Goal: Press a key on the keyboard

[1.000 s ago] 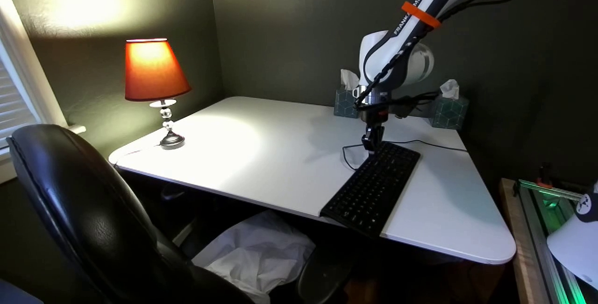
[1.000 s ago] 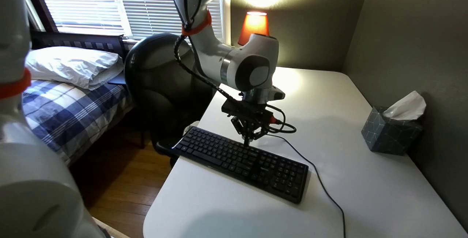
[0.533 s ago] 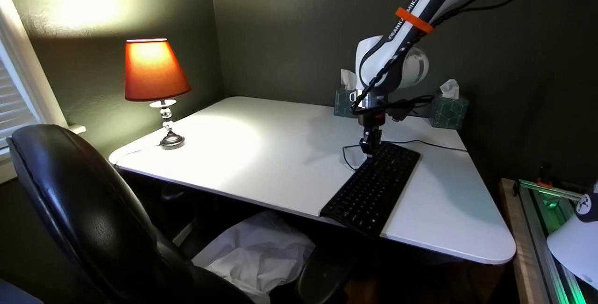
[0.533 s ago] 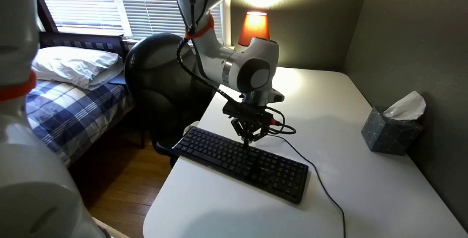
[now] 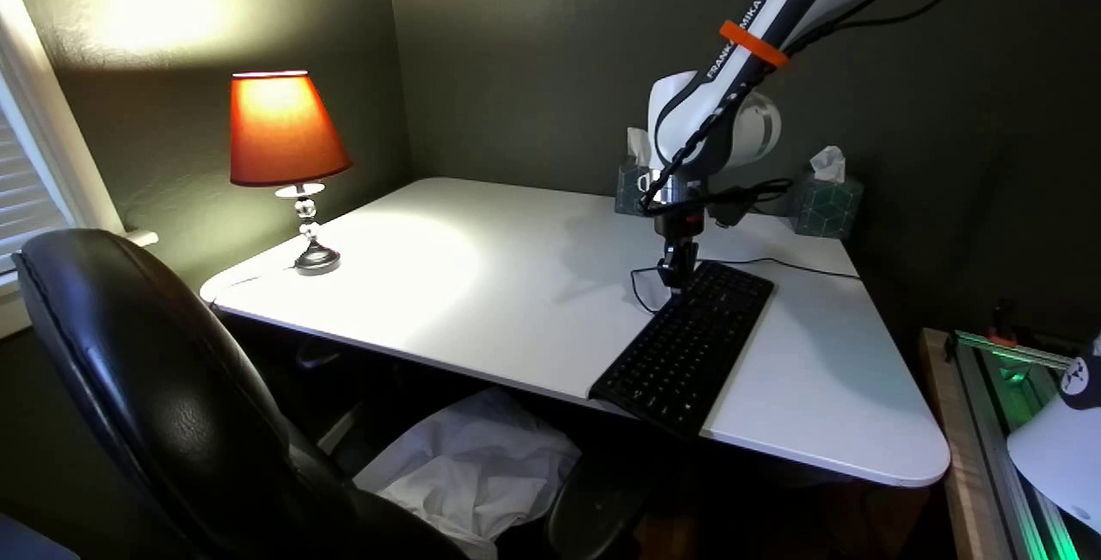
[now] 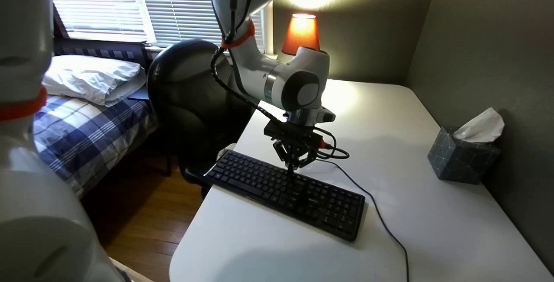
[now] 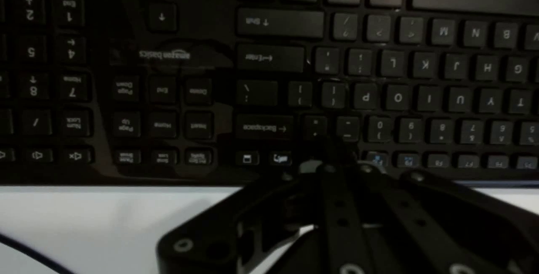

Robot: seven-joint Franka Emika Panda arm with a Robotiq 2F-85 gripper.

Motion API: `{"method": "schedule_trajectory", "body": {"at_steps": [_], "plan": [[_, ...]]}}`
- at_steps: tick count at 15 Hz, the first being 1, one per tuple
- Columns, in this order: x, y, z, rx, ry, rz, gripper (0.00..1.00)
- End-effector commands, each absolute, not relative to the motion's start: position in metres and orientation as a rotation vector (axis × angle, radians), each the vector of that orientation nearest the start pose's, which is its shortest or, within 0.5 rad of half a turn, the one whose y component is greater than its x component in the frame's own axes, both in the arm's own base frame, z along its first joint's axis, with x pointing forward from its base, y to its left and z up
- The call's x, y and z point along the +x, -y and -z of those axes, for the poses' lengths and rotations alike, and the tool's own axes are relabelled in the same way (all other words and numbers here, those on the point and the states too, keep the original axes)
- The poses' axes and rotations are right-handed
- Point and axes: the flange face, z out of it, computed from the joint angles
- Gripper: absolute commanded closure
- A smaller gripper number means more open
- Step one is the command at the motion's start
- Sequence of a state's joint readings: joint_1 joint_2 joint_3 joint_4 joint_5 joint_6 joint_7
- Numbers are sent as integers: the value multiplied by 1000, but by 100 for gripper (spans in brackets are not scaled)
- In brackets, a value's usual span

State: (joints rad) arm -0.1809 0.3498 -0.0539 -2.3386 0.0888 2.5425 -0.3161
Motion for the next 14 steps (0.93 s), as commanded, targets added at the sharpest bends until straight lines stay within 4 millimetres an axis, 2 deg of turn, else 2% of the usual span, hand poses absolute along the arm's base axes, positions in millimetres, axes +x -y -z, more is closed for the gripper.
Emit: {"method": "schedule_trajectory", "body": {"at_steps": [1, 14], "plan": [[490, 120, -170, -3047, 11, -237, 100], [494, 122, -160, -3044, -14, -253, 100]]}}
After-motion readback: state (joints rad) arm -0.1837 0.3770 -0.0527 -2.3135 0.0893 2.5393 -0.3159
